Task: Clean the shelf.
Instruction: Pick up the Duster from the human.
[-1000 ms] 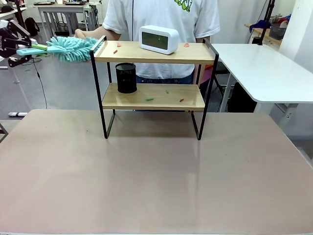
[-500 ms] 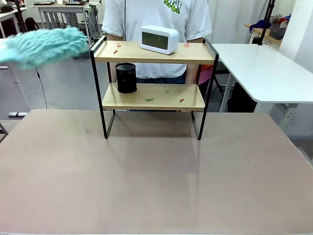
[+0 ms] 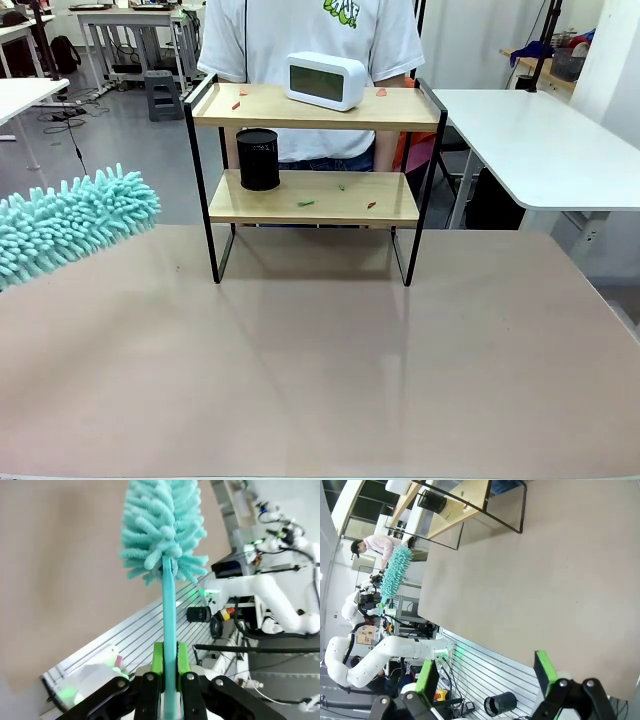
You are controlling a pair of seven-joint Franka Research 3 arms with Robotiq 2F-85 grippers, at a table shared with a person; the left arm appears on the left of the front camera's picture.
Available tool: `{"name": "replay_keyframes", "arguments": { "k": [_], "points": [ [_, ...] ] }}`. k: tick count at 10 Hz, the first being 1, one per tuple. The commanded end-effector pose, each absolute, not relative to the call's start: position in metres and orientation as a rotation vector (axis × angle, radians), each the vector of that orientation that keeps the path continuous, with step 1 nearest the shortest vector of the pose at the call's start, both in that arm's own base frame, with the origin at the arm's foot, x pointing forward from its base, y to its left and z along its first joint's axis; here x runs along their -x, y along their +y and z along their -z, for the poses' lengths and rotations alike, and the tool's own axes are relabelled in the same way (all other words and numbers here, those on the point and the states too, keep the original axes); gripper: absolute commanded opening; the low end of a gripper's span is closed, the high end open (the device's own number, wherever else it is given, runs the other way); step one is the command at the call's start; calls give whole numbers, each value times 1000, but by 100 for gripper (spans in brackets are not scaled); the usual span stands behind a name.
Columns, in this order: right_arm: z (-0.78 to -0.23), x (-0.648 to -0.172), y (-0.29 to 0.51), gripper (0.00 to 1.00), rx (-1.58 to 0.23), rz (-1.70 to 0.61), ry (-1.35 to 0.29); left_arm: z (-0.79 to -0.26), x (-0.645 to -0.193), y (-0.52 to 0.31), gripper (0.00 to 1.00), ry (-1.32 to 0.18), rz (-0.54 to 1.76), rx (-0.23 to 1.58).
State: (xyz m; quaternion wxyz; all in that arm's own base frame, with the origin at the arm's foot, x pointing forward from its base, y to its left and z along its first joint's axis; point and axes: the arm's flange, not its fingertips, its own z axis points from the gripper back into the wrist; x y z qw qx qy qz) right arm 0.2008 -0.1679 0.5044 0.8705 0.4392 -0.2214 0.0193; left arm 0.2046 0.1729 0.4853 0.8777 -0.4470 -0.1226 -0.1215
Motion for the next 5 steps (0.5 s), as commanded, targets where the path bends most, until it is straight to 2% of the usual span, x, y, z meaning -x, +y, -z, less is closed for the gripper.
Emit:
{"name": "replay_keyframes", "arguments": {
  "k": [1, 5],
  "points": [
    [-506, -202, -168, 100, -932, -63, -490, -500, -204, 174, 0, -268, 260, 927],
    [-506, -202, -168, 100, -932, -63, -490, -500, -204, 174, 0, -268, 260, 927]
  ]
}}
